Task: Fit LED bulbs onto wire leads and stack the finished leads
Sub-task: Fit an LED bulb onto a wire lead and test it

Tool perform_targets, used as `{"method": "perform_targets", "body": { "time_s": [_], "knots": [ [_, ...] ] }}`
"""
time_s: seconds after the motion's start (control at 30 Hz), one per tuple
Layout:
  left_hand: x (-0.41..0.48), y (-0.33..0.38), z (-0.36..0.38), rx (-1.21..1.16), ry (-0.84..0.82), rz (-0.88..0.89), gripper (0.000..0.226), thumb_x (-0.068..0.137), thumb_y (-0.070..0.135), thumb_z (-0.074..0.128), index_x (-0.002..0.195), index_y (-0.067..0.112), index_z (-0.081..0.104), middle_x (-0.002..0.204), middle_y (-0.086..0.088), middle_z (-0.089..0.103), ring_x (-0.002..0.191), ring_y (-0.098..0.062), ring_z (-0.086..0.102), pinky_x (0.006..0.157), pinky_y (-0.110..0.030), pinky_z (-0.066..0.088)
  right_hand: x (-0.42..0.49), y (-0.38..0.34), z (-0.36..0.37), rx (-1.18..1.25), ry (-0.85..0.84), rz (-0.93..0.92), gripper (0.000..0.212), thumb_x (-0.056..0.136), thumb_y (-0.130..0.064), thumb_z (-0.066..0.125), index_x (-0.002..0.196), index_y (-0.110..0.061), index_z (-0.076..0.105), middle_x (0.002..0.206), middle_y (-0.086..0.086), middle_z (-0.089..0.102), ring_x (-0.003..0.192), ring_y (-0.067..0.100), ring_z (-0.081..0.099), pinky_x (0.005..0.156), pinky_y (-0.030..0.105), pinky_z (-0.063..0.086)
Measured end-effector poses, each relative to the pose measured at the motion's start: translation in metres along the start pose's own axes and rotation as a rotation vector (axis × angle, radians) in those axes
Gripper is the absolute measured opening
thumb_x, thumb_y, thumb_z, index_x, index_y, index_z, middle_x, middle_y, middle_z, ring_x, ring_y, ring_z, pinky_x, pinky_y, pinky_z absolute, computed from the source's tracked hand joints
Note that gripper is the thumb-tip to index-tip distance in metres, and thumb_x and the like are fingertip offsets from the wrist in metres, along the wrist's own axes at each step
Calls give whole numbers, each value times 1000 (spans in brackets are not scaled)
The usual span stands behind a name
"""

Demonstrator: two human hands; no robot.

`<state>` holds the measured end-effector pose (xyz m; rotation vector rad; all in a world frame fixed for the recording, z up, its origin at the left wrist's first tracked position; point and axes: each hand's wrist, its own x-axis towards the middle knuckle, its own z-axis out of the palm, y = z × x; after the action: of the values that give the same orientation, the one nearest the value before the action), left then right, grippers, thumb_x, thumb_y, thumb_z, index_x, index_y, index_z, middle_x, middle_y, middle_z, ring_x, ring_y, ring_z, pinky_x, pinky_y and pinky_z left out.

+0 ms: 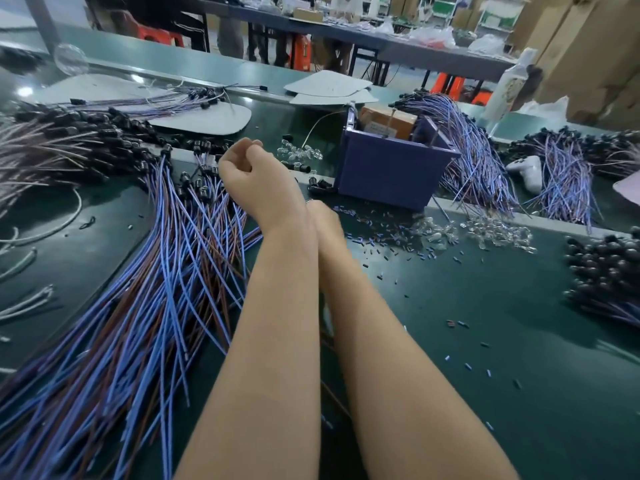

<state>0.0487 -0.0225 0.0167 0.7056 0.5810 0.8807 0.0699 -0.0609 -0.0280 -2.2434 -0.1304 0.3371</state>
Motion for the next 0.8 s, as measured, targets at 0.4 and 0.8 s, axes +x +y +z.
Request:
{"method": "perform_targets", "body": {
  "time_s": [0.4, 0.8],
  "knots": [
    [-16, -52, 6, 614, -401, -38, 19, 92, 13, 43, 86, 7, 60, 89, -12, 65, 82, -26, 57, 75, -34, 47, -3, 34, -64, 845, 421, -247, 16, 98, -11, 48, 82, -10, 53, 68, 6, 62, 41, 7, 48, 43, 19, 43],
    [-98, -95, 39, 999, -1150, 198, 12, 92, 14, 54, 93, 15, 66, 91, -7, 70, 72, -19, 56, 71, -27, 48, -37, 132, -151, 659, 565, -237, 19, 96, -18, 53, 81, -18, 64, 71, 0, 56, 57, 5, 47, 54, 16, 40]
  ]
}}
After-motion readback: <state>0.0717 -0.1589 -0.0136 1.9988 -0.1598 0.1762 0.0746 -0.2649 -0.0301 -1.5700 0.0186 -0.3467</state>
